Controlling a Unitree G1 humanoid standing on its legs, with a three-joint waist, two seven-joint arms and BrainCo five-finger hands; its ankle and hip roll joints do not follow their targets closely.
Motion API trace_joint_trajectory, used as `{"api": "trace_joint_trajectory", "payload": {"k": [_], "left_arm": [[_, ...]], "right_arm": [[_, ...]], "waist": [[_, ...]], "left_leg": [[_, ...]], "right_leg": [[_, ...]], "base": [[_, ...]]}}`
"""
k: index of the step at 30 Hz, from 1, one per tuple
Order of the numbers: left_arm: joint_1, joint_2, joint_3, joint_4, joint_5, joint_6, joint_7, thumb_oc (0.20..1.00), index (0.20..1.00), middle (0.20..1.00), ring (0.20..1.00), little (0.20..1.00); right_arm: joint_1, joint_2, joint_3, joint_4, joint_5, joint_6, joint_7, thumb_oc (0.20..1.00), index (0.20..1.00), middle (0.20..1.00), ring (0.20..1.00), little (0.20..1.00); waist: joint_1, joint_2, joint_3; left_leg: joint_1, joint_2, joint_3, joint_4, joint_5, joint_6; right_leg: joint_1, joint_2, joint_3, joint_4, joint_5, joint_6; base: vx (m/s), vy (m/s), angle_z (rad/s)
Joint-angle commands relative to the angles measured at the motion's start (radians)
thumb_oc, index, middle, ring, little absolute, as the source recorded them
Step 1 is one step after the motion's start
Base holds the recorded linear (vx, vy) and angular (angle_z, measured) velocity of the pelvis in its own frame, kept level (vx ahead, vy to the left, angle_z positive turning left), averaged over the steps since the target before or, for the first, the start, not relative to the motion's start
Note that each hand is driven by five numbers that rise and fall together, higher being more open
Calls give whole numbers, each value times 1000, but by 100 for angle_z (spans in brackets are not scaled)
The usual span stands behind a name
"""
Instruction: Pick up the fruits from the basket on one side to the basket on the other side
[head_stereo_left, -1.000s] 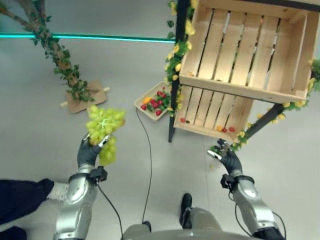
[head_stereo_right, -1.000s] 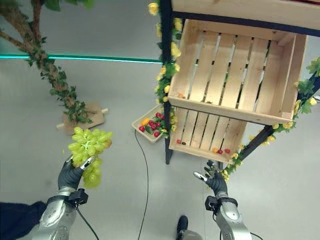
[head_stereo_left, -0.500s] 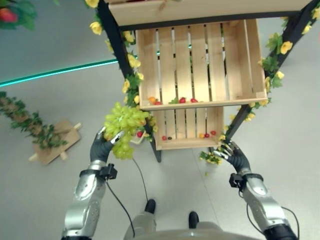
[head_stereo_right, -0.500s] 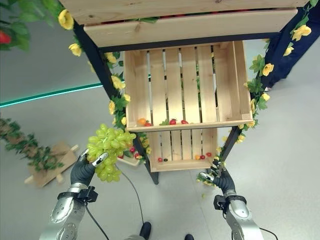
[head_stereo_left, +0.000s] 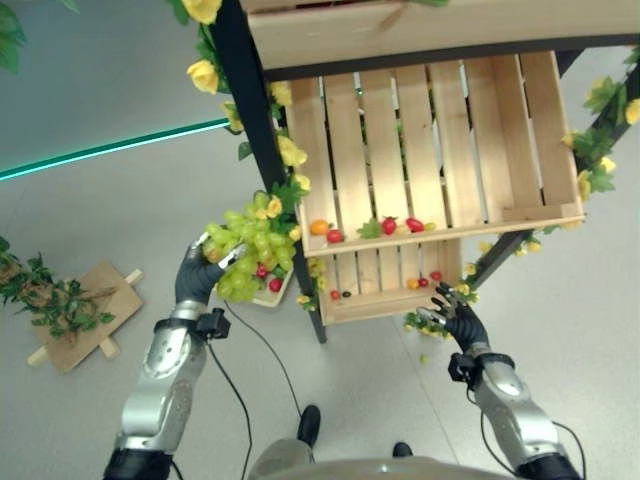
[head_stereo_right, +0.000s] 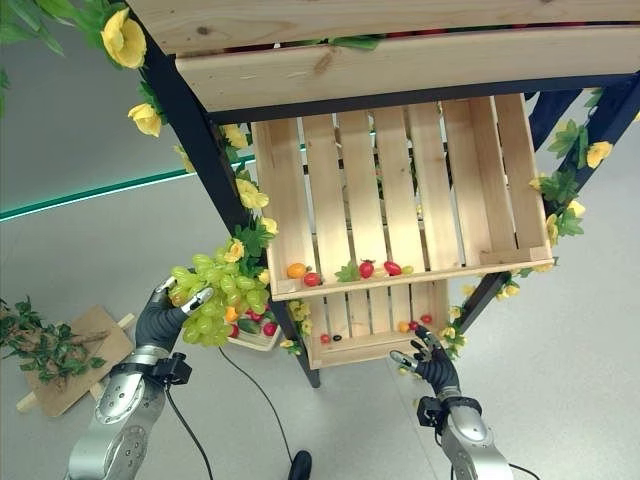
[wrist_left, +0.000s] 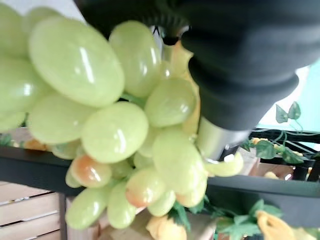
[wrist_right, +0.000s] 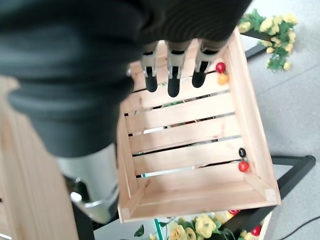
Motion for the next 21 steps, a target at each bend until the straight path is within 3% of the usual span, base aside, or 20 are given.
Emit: {"api": "trace_joint_trajectory", "payload": {"k": [1,10,21], "left_arm": [[-177,15,3,1,-43,-84,19,200,200,200,200,200],[-405,135,-76,117,-72,-81,47,200,200,200,200,200],[-313,115,-51,36,-72,-84,25,200,200,200,200,200]], "right_arm": [[-31,-39,19,-18,13,-28,-4,1000,1000,1000,1000,1000],[-47,-43,66,37,12,-9,0,1000,1000,1000,1000,1000],[-31,-29,49,44,12,-19,-10,1000,1000,1000,1000,1000]], "waist": [[-37,-4,-54],[-70,-1,-64],[-68,2,-59]], "left_leg": [[13,49,10,101,-126,-26],[30,56,26,96,-132,-30],[25,56,26,97,-133,-29]], "right_leg": [[-52,28,-21,33,-76,-21],[-45,23,-19,29,-74,-10],[-44,23,-24,23,-76,-11]], "base": [[0,0,0],[17,-3,-3],[-5,-3,-1]]}}
